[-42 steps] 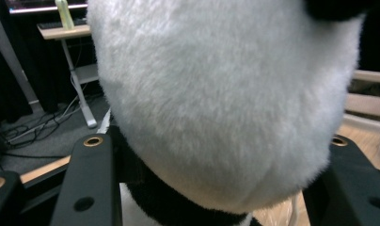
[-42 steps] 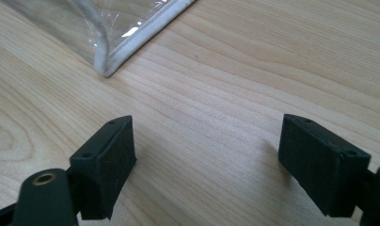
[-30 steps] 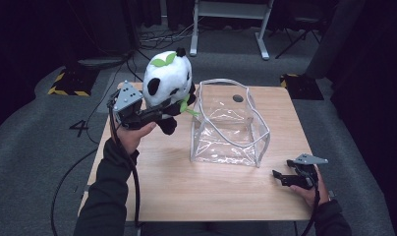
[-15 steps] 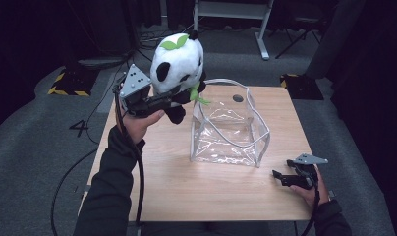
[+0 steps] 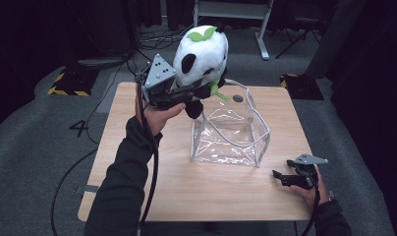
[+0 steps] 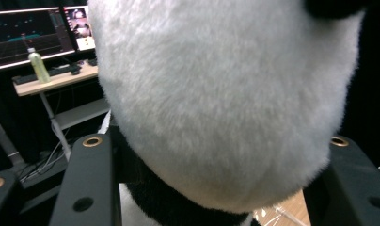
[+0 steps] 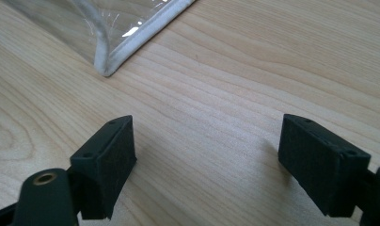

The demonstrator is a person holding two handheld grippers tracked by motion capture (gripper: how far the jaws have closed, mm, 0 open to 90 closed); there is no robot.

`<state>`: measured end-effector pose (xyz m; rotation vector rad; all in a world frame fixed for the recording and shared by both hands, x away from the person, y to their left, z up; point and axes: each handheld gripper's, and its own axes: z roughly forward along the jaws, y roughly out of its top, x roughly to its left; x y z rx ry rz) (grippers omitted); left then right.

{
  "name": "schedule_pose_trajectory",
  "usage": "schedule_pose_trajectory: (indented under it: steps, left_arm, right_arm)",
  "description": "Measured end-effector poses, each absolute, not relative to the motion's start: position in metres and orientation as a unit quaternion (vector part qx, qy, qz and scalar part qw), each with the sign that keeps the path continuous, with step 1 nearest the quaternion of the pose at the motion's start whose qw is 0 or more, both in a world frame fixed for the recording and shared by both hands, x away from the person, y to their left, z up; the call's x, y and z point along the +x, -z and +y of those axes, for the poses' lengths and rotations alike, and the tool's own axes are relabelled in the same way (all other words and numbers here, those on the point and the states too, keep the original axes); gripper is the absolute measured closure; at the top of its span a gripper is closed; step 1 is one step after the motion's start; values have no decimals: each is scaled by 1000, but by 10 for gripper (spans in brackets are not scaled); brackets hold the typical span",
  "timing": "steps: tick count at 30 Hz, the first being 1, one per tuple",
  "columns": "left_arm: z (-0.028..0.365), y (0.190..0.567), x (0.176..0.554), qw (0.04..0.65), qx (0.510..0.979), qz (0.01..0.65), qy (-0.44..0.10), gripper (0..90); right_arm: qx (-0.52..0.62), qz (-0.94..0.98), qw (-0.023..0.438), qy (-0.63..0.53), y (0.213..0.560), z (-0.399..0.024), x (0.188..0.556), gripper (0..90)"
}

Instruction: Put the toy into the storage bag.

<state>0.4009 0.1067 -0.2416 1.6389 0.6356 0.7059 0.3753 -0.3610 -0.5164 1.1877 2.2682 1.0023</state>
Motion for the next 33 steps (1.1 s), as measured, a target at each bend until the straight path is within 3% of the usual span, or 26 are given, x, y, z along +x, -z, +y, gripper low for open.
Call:
schedule_pose_trajectory:
  steps: [33]
  left_arm:
    - [40, 267, 420, 594, 718, 270, -243, 412]
  right_arm:
    - [424, 809, 194, -358, 516, -361, 375, 193]
